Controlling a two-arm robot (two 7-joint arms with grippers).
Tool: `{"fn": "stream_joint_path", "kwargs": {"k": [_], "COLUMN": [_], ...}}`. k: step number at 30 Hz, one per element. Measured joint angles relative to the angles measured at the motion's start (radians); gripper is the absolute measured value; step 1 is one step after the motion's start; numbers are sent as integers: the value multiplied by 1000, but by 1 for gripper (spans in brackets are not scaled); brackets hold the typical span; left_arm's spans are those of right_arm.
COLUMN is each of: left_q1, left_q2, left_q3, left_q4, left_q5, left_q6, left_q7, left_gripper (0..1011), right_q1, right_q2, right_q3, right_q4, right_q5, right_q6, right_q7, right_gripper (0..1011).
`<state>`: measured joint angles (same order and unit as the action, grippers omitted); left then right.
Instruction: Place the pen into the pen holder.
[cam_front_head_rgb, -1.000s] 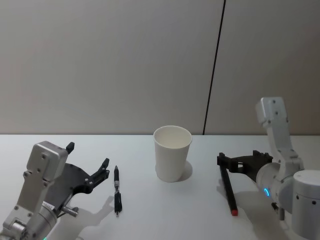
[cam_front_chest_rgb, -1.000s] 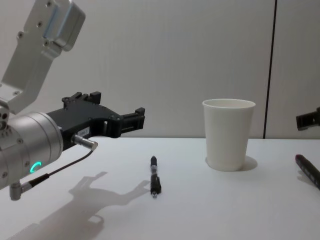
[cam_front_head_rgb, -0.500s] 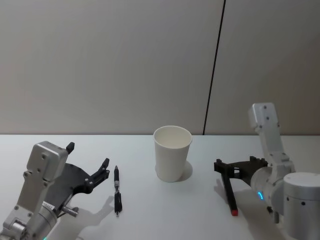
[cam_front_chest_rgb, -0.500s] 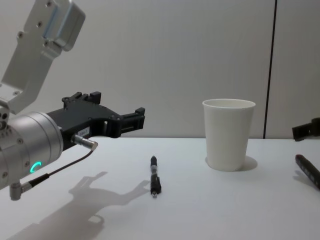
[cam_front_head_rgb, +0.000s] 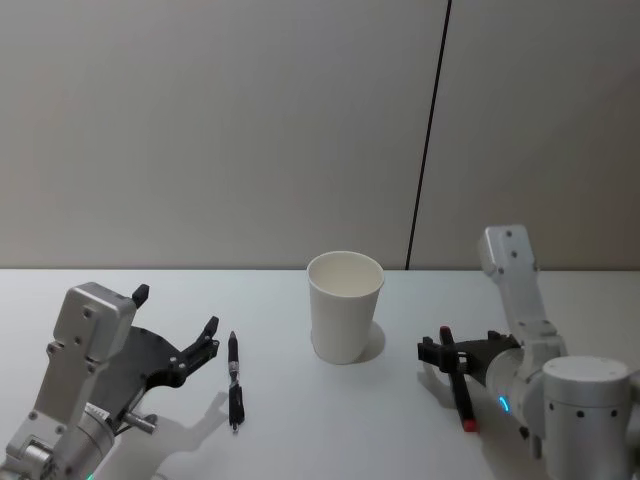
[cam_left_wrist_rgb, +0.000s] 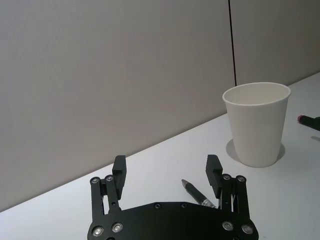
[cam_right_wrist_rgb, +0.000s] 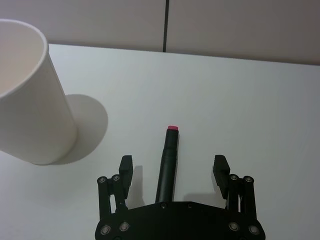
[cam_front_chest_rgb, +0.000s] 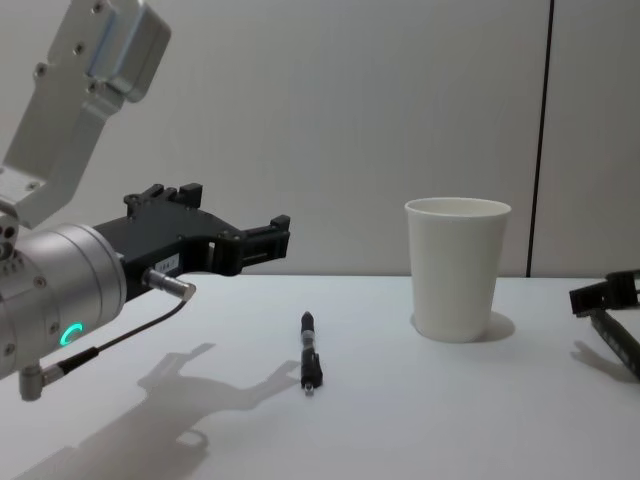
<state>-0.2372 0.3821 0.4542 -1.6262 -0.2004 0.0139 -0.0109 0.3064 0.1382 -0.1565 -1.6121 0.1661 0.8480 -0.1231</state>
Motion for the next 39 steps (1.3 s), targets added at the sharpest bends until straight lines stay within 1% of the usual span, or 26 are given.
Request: {"fn": "stream_joint_path", "kwargs": {"k": [19, 33, 35, 39], "left_q1": [0, 0, 0, 0], "left_q2": [0, 0, 0, 0], "left_q3": [0, 0, 0, 0], "left_q4": [0, 0, 0, 0], "left_q5": [0, 0, 0, 0], "left_q6": [0, 0, 0, 0], "left_q7": [0, 0, 0, 0], "left_gripper": [1002, 1001, 1002, 1002], "right_q1": [22, 31, 31, 32], "right_q2": [-24, -33, -34, -36], "right_q3": [-4, -3, -3, -3], "right_q4": [85, 115, 117, 120], "right_q5": [-15, -22, -23, -23], "right_q6": [-25, -38, -38, -39], "right_q7": [4, 15, 15, 17], "right_gripper": [1001, 1001, 979, 898]}}
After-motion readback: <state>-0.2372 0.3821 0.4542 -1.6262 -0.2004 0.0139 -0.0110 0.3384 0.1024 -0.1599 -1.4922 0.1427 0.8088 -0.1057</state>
